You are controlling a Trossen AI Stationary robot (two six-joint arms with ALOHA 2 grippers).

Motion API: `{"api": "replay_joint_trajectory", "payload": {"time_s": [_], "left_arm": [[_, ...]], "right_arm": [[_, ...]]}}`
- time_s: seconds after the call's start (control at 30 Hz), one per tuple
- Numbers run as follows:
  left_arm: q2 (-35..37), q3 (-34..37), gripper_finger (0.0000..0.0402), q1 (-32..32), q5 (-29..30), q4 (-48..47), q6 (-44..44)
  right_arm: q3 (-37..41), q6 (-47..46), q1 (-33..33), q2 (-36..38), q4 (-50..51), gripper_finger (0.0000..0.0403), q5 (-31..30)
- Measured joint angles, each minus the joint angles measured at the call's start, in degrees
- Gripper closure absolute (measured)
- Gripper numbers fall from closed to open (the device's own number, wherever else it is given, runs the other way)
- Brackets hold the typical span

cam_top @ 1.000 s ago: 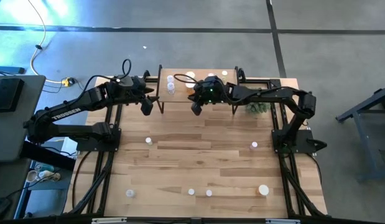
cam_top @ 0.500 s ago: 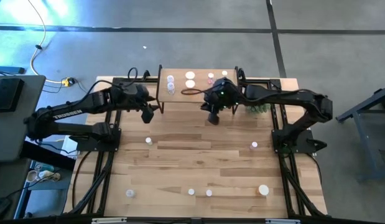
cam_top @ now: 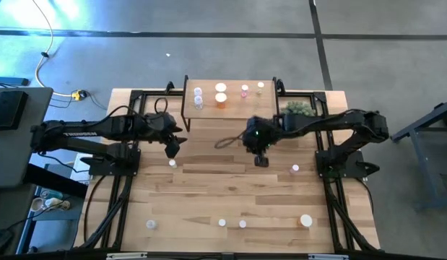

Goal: Pick and place medicine bottles onto shelf by color
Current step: Put the bottom yellow pill bottle aligned with the other yellow pill bottle on the shelf

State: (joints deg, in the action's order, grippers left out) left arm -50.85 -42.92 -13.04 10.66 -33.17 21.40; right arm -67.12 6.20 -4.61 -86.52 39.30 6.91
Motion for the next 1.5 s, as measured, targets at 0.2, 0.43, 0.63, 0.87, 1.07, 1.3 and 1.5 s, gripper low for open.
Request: {"api": "replay_joint_trajectory", "payload": {"time_s": [0.2, 0.43, 0.63, 0.87, 1.07, 1.3, 1.5], "left_arm": [[0.01, 0.00, 0.0177, 5.47, 2.14, -0.09, 3.41], [-0.52, 0.01, 0.0177, 11.77, 9.39, -0.07, 7.78], [-3.12, 0.01, 0.0177, 16.63, 13.17, -0.05, 10.95], [-5.98, 0.00, 0.0177, 18.95, 13.80, 0.05, 13.02], [-6.58, 0.02, 0.0177, 19.04, 14.68, 0.49, 12.99], [-6.51, 0.00, 0.0177, 19.04, 14.86, 0.46, 12.97], [-6.49, 0.00, 0.0177, 19.04, 14.16, 0.43, 12.97]], "right_arm": [[9.98, -4.81, 4.05, 1.02, -11.74, 0.0369, 0.06], [16.76, -10.26, 8.37, 1.05, -27.59, 0.0369, 3.82], [19.22, -10.04, 10.95, 1.09, -39.01, 0.0354, 8.24], [19.22, -8.67, 14.09, 1.09, -49.39, 0.0275, 11.09], [19.22, -8.75, 16.93, 0.34, -58.76, 0.0219, 9.98], [11.03, -7.64, 20.83, -4.29, -54.73, 0.0210, 7.70], [2.66, -3.21, 22.60, -9.59, -41.33, 0.0210, 7.62]]}}
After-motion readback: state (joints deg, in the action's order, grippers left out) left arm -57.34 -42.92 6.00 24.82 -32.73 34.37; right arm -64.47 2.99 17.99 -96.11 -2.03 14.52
